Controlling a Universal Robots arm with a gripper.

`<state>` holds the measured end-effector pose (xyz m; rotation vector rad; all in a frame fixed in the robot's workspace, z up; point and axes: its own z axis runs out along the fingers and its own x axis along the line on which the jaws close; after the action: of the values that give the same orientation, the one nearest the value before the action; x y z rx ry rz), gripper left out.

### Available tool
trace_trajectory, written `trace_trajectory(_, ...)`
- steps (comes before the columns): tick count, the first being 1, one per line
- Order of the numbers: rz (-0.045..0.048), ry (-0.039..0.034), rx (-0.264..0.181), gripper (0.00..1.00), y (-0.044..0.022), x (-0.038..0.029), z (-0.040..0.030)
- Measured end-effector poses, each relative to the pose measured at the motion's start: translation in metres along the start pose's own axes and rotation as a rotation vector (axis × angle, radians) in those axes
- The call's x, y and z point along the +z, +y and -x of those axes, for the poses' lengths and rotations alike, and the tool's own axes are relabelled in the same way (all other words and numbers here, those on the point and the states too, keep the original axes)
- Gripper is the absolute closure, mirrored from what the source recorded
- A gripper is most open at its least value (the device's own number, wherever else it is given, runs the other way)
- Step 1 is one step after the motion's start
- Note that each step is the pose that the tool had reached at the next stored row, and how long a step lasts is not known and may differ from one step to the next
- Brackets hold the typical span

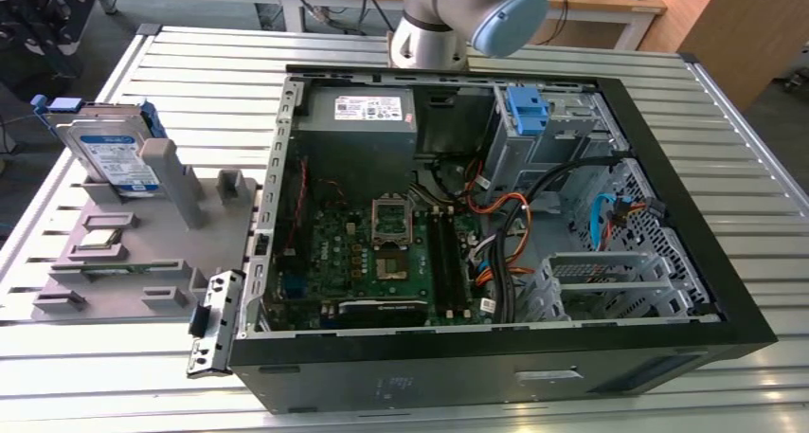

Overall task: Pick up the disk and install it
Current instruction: 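Reach for the disk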

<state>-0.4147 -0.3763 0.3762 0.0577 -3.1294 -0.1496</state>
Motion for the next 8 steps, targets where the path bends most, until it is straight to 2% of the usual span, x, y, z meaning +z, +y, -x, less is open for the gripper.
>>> trace_trajectory(8,-0.0040,0.0001,0.005,0.89,-0.0003,0.0037,-0.0016)
